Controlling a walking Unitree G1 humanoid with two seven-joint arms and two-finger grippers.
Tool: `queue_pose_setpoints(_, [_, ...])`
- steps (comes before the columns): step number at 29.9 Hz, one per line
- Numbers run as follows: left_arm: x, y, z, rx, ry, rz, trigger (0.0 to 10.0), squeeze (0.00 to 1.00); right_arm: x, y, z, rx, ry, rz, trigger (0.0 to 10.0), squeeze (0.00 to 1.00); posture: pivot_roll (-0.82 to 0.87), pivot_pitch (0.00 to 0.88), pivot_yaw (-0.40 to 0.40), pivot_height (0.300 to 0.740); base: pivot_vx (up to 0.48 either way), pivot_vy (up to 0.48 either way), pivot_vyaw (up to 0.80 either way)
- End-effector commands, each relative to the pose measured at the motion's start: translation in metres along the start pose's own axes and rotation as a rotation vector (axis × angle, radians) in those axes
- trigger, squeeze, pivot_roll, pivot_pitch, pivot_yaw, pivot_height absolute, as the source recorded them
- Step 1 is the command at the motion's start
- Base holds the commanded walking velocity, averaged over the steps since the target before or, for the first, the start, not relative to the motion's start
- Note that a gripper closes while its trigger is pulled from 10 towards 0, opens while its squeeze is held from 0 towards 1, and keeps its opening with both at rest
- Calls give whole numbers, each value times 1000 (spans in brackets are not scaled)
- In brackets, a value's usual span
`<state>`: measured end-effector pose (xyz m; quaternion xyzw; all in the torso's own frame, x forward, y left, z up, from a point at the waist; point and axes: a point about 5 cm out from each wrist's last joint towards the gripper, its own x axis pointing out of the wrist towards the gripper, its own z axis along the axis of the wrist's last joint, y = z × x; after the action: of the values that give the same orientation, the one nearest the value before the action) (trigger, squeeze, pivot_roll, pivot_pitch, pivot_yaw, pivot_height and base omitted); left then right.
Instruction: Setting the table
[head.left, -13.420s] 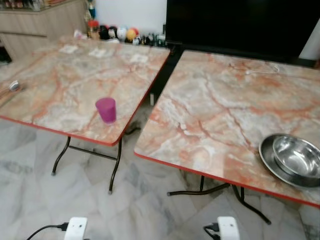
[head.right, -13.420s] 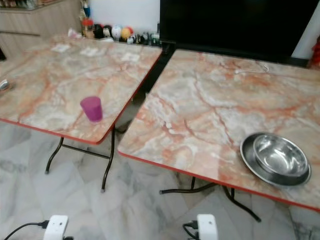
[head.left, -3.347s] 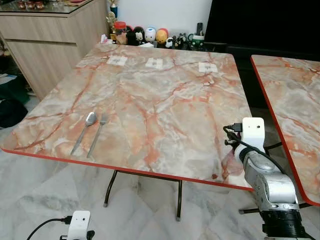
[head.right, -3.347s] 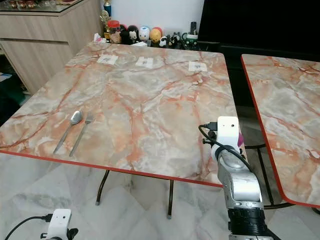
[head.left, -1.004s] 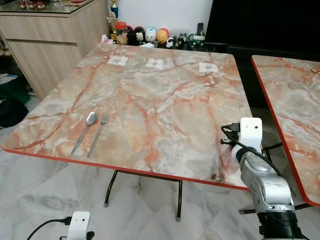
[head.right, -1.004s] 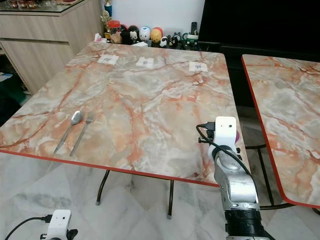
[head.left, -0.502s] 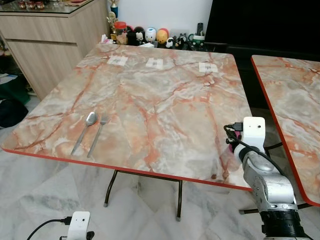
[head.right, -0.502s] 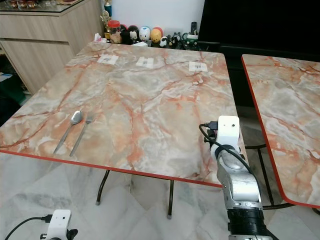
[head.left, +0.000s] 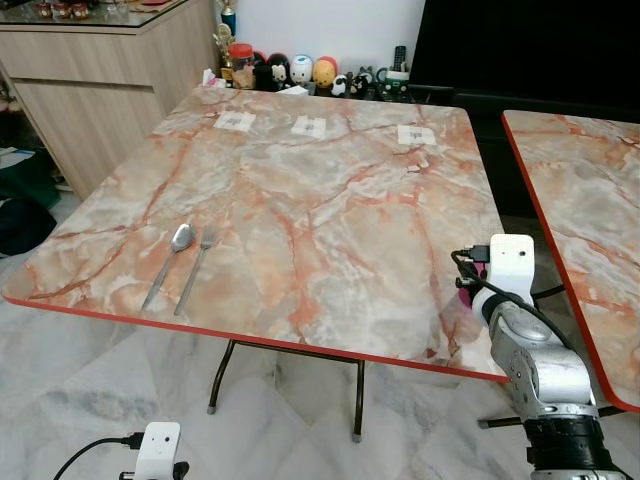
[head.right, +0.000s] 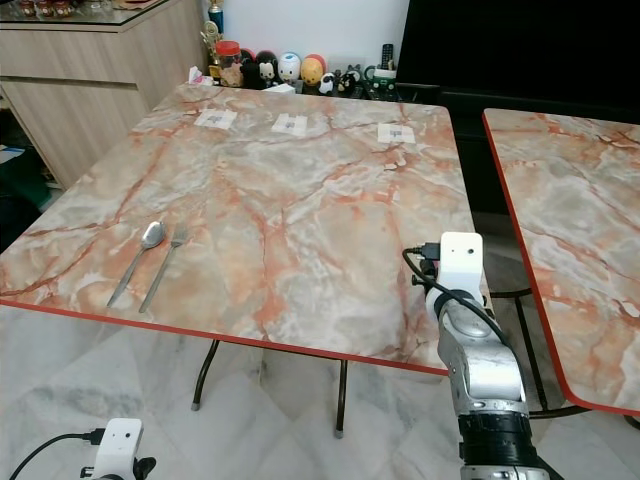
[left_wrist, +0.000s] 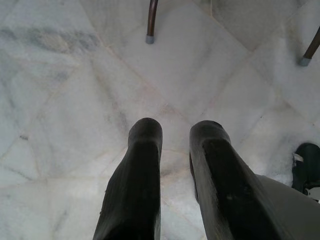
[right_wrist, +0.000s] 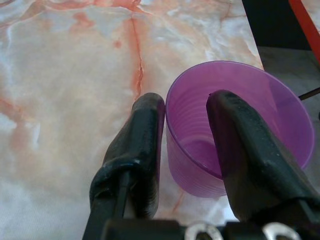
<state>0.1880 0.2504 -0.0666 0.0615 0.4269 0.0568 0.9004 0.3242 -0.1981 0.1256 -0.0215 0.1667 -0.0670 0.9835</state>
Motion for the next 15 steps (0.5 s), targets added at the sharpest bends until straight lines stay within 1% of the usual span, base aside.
queue_pose_setpoints(1, [0,0,0,-7,11,1,10000,0,2,-2,-1,9,12,-4,10000,0,54,6,-28,740,0,0,0])
queue_pose_setpoints(2, [0,0,0,-7,10,1,10000,0,2,-1,-1,11,13,-1,4392,0,54,6,-28,740,0,0,0])
queue_pose_setpoints(3, [0,0,0,-7,9,1,10000,0,2,-1,-1,12,13,0,4392,0,54,6,-28,740,0,0,0])
queue_pose_setpoints(4, [0,0,0,-7,9,2,10000,0,2,-1,-1,13,12,1,0,0,54,6,-28,740,0,0,0])
queue_pose_setpoints(15, [0,1,1,-7,7,2,10000,0,3,0,-1,16,12,5,0,0,54,6,-28,740,0,0,0])
